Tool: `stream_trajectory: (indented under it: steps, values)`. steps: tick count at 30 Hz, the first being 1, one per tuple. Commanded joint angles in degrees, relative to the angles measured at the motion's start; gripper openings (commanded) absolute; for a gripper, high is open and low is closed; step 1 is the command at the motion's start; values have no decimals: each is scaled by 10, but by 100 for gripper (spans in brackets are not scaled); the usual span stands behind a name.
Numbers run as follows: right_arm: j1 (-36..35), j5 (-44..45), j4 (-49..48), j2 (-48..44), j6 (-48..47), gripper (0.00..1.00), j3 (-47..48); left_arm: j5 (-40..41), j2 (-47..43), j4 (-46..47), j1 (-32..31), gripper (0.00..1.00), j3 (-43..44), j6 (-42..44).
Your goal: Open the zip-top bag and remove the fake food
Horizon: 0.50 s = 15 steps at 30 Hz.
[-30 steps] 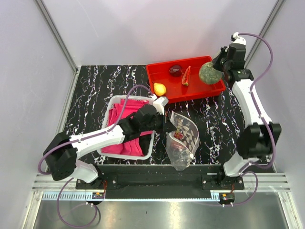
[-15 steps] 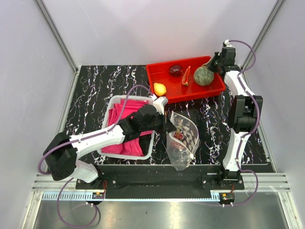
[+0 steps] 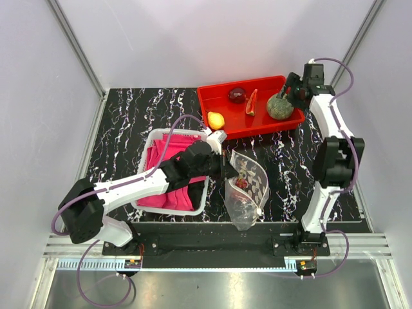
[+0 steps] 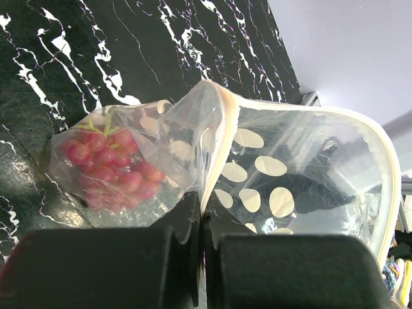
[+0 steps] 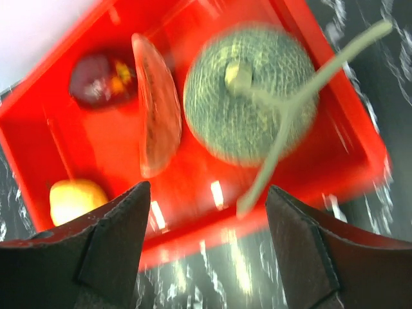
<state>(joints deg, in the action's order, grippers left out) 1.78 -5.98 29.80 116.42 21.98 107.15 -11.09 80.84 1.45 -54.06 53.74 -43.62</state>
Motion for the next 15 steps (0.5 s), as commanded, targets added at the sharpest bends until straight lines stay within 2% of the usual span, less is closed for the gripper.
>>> stream_trajectory:
  steps: [1, 5, 12, 15]
  values:
    - [-2, 37, 77, -171, 49, 81, -88, 5, -8, 42, -2, 0, 14, -6]
    - [-14, 17, 74, -287, 76, 86, -206, 6, -11, 45, -3, 0, 10, -11]
    - [-178, -40, 77, -475, 73, 85, -367, 13, -21, 47, -3, 0, 4, -16]
    - [-207, -91, 94, -543, 88, 81, -412, 13, -20, 50, -3, 0, 2, -19]
